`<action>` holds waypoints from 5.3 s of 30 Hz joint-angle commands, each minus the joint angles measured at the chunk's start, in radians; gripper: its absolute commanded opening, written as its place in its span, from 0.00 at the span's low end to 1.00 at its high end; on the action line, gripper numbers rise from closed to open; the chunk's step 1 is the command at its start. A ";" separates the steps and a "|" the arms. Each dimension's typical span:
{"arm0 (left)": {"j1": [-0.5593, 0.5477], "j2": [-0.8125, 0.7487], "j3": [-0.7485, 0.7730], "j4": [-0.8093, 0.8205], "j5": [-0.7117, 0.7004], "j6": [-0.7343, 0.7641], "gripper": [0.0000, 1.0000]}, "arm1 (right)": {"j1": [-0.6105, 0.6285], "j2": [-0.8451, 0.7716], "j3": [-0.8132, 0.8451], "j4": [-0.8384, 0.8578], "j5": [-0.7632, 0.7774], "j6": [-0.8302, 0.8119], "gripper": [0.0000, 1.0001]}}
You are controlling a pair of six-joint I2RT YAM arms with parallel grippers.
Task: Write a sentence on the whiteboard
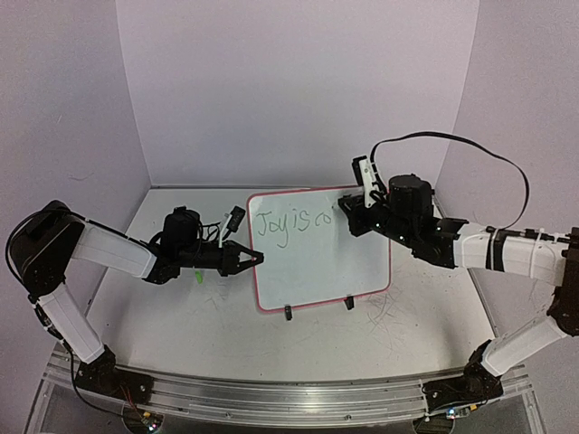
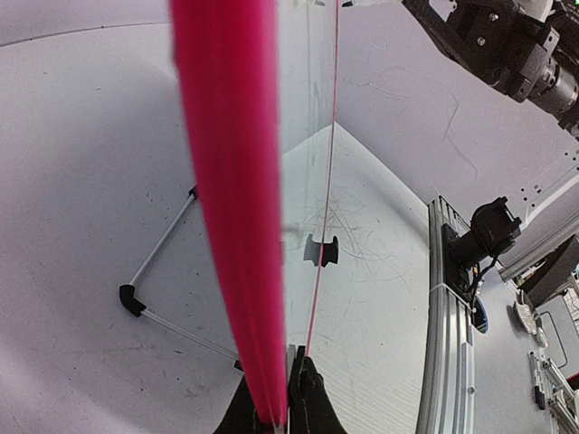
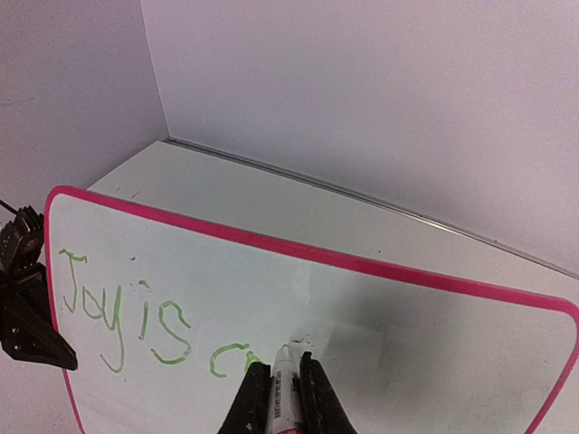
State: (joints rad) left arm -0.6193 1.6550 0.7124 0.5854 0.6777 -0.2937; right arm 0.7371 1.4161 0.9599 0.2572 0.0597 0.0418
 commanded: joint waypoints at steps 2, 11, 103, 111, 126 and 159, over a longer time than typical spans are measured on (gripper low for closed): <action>0.018 0.031 0.010 -0.067 -0.221 0.058 0.00 | -0.015 -0.024 -0.012 0.013 0.012 0.005 0.00; 0.018 0.028 0.007 -0.067 -0.223 0.057 0.00 | -0.014 -0.005 -0.009 0.011 -0.032 -0.011 0.00; 0.018 0.025 0.001 -0.067 -0.217 0.059 0.00 | -0.012 0.018 0.004 0.039 0.064 0.016 0.00; 0.018 0.022 -0.002 -0.067 -0.221 0.059 0.00 | -0.013 -0.006 -0.022 0.035 0.091 0.020 0.00; 0.017 0.020 -0.008 -0.067 -0.219 0.055 0.00 | -0.013 -0.032 -0.074 0.001 0.065 0.046 0.00; 0.018 0.015 -0.010 -0.067 -0.219 0.054 0.00 | -0.020 -0.048 0.019 0.004 0.055 0.032 0.00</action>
State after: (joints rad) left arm -0.6209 1.6562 0.7120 0.5854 0.6773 -0.2942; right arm 0.7226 1.3712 0.9225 0.2380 0.0928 0.0927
